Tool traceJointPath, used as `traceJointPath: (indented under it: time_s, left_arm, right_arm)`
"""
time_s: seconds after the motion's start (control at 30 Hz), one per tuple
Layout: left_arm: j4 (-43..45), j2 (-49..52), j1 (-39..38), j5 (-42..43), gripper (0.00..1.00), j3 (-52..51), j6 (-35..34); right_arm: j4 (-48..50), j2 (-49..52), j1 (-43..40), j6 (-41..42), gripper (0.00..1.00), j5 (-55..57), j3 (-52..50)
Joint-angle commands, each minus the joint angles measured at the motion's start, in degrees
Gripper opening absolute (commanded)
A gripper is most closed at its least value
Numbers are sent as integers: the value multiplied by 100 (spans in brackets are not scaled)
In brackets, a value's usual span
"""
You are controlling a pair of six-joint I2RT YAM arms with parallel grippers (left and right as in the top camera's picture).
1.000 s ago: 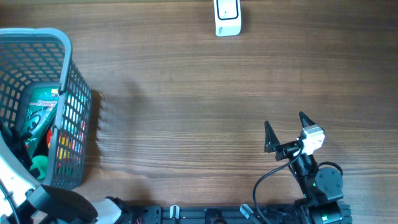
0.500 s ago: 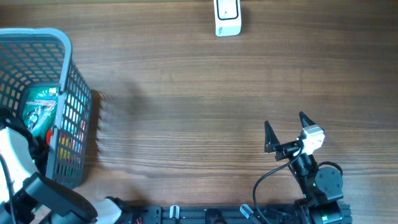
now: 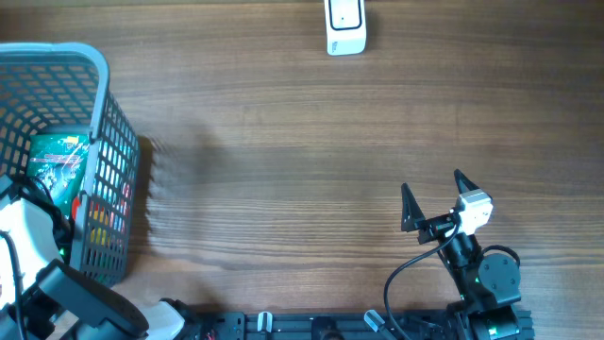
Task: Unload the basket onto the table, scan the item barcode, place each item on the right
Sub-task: 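Lift the jar out with the left gripper and place it mid-table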
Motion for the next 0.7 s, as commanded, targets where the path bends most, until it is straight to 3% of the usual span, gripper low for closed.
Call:
traceJointPath:
  time_s: [0.0,0.23,0.4,0.67]
  left_arm:
    - [-442,-9,31,-225,58,350,-11]
    - [-1888,-28,31,-223,58,2450,39]
    - [-2618,-35,26,118,59,4019,581]
    - [-2876,-343,-50,2061,58,4957,1071]
  right_arm:
    - [13,-20,22,-63,100,-7,-9]
    - [13,-20,22,-63,100,-7,-9]
    - [13,-20,22,-63,100,-7,-9]
    - [13,-20,22,-61,100,-7,-9]
